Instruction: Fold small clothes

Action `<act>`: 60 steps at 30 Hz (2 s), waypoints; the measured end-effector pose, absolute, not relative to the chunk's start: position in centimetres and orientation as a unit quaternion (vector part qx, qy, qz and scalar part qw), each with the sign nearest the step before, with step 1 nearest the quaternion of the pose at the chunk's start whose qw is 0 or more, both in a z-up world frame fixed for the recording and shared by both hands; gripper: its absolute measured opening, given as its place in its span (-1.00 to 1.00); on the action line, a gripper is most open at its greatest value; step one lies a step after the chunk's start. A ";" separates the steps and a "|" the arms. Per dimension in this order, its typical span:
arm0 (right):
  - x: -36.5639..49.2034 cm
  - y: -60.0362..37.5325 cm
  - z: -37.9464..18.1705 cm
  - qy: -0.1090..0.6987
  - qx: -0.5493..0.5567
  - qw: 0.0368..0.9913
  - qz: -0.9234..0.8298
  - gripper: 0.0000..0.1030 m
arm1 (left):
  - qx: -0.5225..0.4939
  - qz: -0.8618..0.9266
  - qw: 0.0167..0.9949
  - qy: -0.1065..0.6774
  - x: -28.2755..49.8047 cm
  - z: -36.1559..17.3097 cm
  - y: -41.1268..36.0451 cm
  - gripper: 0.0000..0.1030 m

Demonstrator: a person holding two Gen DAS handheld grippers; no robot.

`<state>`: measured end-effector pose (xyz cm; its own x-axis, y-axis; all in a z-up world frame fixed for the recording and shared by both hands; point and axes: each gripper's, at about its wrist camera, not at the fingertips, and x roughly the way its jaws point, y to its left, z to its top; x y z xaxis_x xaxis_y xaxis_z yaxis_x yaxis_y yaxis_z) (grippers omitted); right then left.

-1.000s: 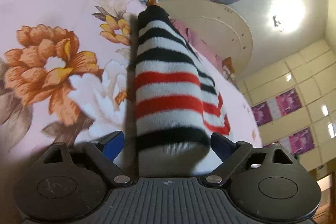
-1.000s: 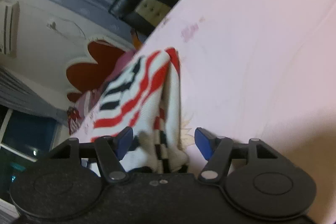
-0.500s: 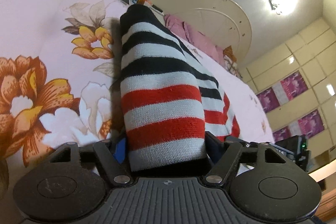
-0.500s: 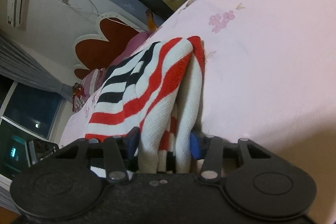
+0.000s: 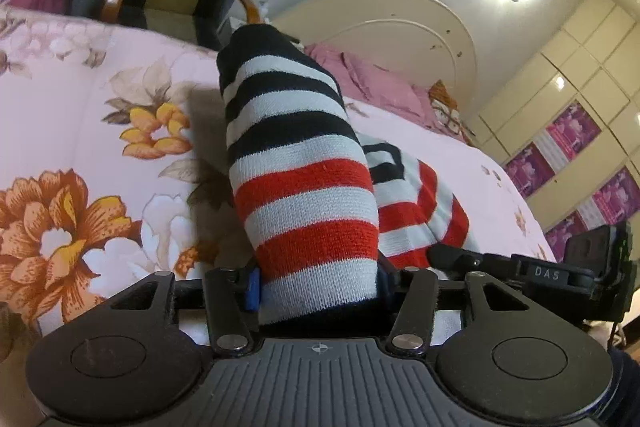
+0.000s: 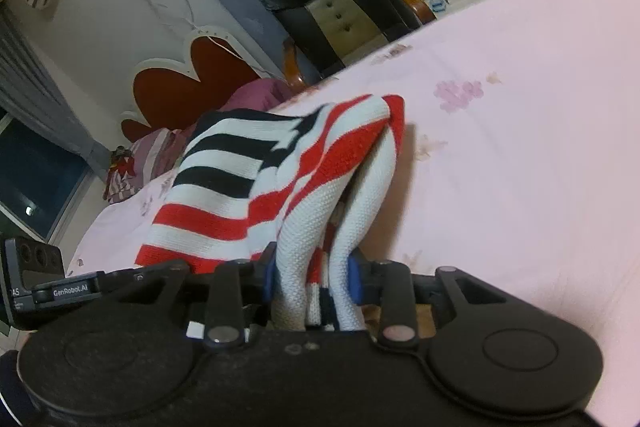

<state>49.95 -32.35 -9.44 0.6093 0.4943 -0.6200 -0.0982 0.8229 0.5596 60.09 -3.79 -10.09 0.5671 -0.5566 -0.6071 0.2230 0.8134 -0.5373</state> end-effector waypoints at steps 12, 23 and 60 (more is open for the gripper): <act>48.3 -26.1 -6.7 0.400 0.207 0.875 0.177 -0.37 | -0.196 -0.238 0.869 0.387 56.9 -8.1 1.9 0.00; 48.8 -14.0 -5.6 0.389 0.192 0.874 0.220 -0.37 | -0.171 -0.197 0.891 0.372 52.7 -4.4 14.7 0.00; 53.2 3.2 -10.5 0.430 0.009 0.889 0.159 -0.65 | -0.040 -0.141 0.915 0.376 52.1 -9.4 25.8 0.48</act>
<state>53.20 3.16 -10.51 0.5798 0.2902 -0.7613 -0.2750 0.9493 0.1525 52.14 25.85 -9.39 0.6778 -0.2886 -0.6762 0.2286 0.9569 -0.1792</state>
